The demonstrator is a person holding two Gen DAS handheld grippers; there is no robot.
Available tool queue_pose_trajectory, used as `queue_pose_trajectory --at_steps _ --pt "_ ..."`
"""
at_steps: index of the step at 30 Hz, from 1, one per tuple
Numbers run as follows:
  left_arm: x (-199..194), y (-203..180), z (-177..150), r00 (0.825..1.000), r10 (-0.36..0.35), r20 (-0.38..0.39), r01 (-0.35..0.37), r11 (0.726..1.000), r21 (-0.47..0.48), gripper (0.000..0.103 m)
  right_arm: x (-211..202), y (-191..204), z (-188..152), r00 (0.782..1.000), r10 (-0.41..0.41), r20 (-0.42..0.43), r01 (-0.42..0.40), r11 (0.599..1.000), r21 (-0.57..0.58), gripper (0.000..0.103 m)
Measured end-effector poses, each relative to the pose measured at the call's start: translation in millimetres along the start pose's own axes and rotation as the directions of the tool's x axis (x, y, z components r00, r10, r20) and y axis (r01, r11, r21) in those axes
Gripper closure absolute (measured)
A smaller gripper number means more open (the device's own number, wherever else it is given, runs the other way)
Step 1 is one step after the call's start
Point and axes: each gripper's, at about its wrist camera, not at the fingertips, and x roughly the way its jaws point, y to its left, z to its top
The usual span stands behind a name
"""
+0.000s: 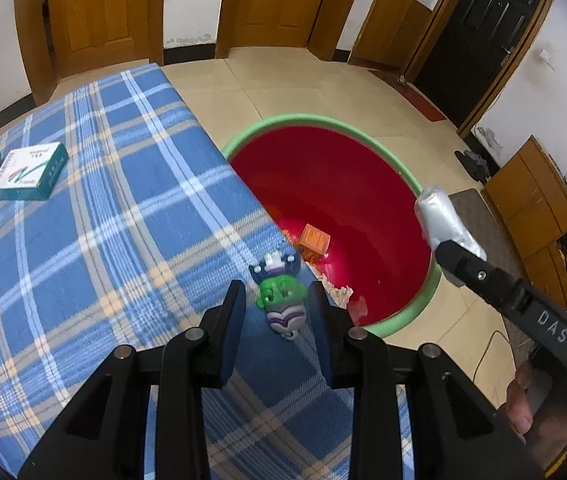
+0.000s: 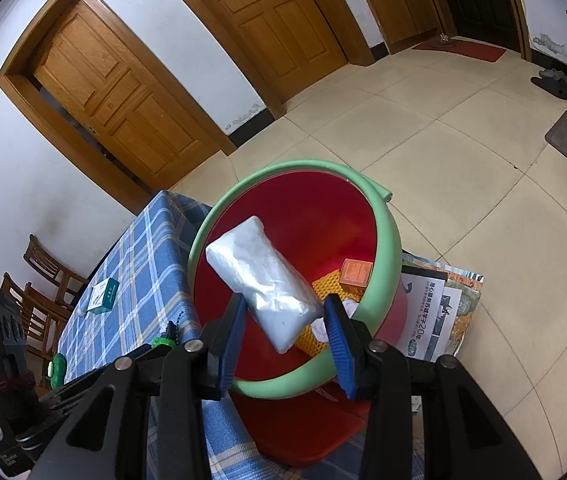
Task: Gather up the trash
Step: 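Open the right tool to drop the bag while the left tool drops the green toy into the bucket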
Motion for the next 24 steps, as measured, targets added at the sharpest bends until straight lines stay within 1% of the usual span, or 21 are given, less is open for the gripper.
queue_pose_trajectory --at_steps 4,5,6,11,19,21,24 --pt "3 -3 -3 1.000 -0.001 -0.004 0.001 1.000 0.010 0.071 0 -2 0 1.000 -0.002 0.000 0.002 1.000 0.002 0.060" --pt "4 -4 -3 1.000 0.001 -0.004 -0.001 1.000 0.013 0.072 0 -1 1 1.000 -0.002 0.000 0.002 1.000 0.001 0.060" --pt "5 -5 -4 1.000 -0.001 -0.005 0.001 1.000 0.016 0.075 0 -2 1 1.000 -0.003 0.000 0.003 1.000 0.002 0.060" --pt "6 -9 -3 1.000 -0.001 0.010 0.001 1.000 0.023 0.075 2 -5 3 1.000 -0.009 -0.003 0.009 1.000 0.005 0.060" --pt "12 -22 22 0.999 0.004 0.053 -0.008 0.998 0.066 0.075 8 -10 7 1.000 -0.026 -0.012 0.026 1.000 0.012 0.060" --pt "15 -23 30 0.998 0.003 0.065 -0.008 0.997 0.075 0.075 11 -10 9 1.000 -0.025 -0.014 0.025 1.000 0.009 0.058" --pt "18 -23 39 0.998 0.000 0.070 -0.005 0.998 0.069 0.075 13 -10 9 0.999 -0.029 -0.016 0.030 0.999 0.013 0.057"
